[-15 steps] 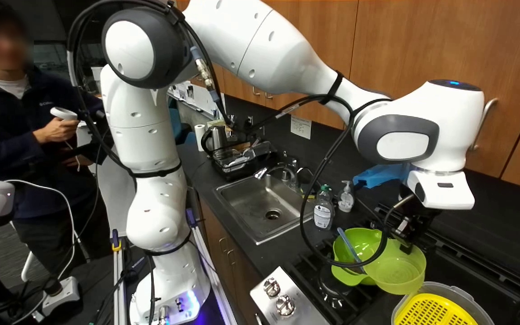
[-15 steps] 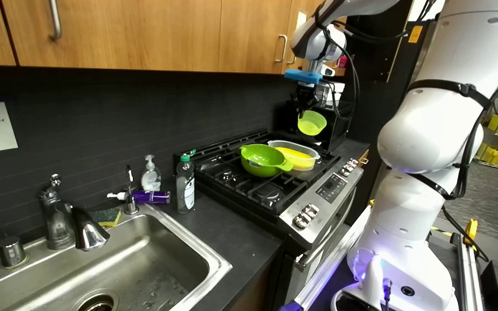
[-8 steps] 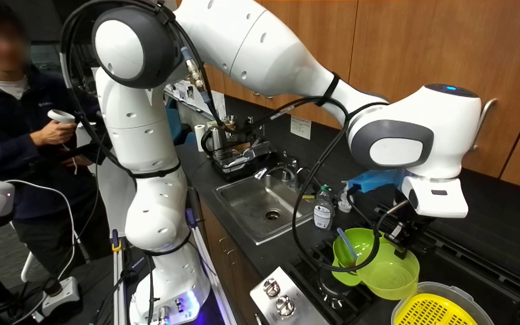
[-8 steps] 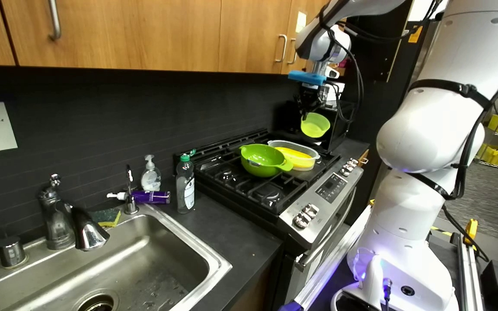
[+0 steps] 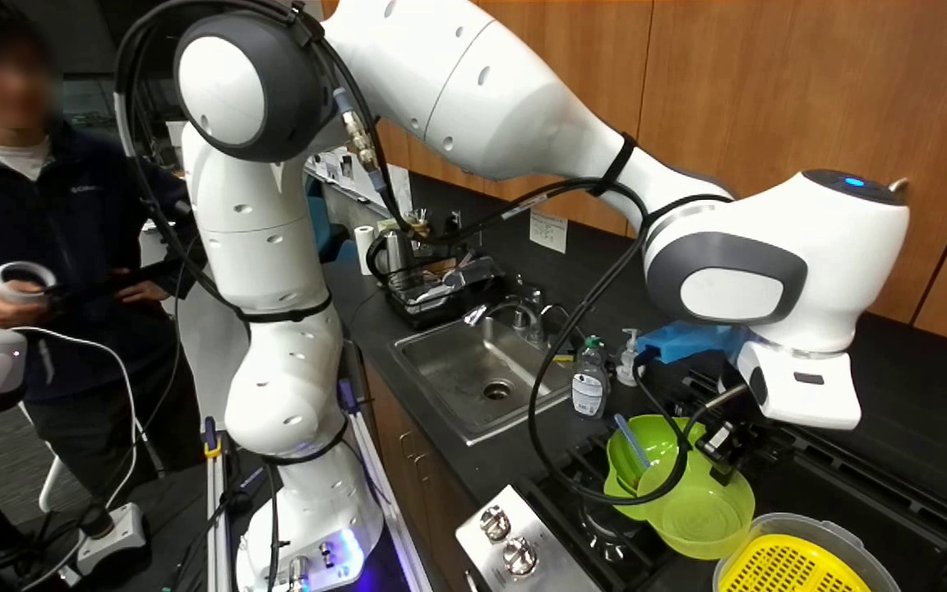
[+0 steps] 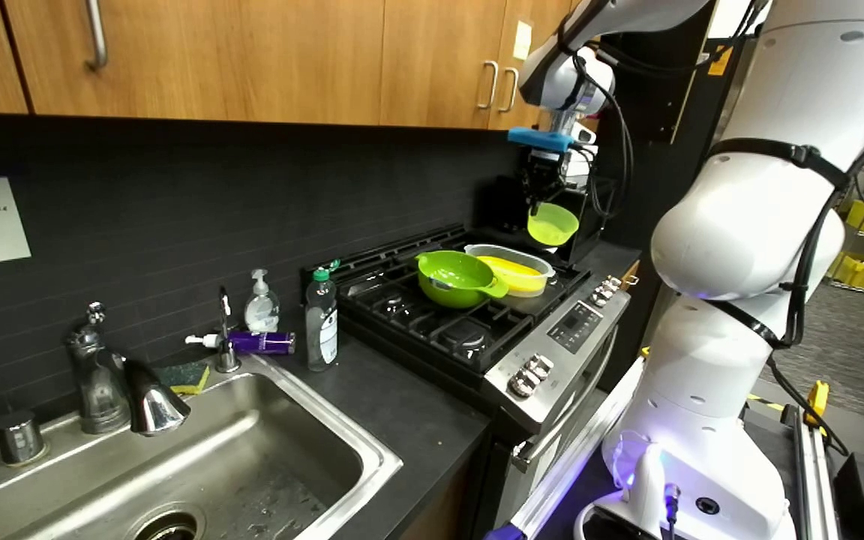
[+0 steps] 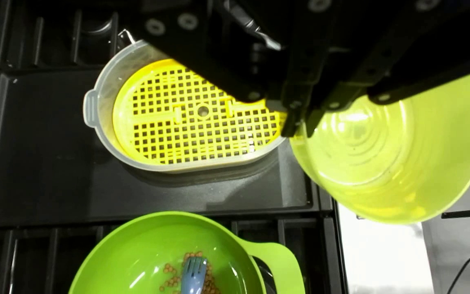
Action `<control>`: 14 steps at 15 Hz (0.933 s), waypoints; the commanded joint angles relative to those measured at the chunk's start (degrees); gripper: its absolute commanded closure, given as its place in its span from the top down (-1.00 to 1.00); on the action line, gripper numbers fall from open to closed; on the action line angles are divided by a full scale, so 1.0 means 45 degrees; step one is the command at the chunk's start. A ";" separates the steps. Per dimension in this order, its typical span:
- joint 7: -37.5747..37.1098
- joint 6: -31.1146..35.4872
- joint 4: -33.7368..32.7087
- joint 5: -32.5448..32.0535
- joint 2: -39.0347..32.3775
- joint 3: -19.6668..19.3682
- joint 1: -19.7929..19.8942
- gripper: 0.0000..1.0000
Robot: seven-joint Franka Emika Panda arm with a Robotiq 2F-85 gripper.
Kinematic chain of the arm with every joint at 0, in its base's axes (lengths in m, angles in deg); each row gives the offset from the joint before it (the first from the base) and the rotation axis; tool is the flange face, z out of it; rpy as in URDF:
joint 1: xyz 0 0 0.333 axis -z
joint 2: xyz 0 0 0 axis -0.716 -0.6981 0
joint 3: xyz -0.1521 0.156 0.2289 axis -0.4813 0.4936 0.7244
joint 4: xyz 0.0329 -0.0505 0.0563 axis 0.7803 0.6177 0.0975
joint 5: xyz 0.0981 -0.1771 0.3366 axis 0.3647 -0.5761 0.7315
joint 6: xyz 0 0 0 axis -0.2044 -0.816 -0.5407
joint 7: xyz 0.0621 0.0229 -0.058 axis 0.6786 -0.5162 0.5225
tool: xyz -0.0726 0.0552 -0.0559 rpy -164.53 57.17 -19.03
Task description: Move the yellow bowl to the green object
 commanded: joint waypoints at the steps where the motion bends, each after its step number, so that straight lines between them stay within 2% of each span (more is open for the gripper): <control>1: 0.0156 -0.0164 -0.0186 0.0128 -0.0171 -0.0040 0.0109 -0.93; 5: 0.0309 -0.0267 -0.0457 0.0200 -0.0504 -0.0095 0.0175 -0.98; 10: -0.1134 0.0467 0.0049 -0.2991 0.0630 0.0782 -0.0949 -0.98; 14: -0.2041 0.0460 0.0359 -0.5451 0.1416 0.1879 -0.1744 -0.98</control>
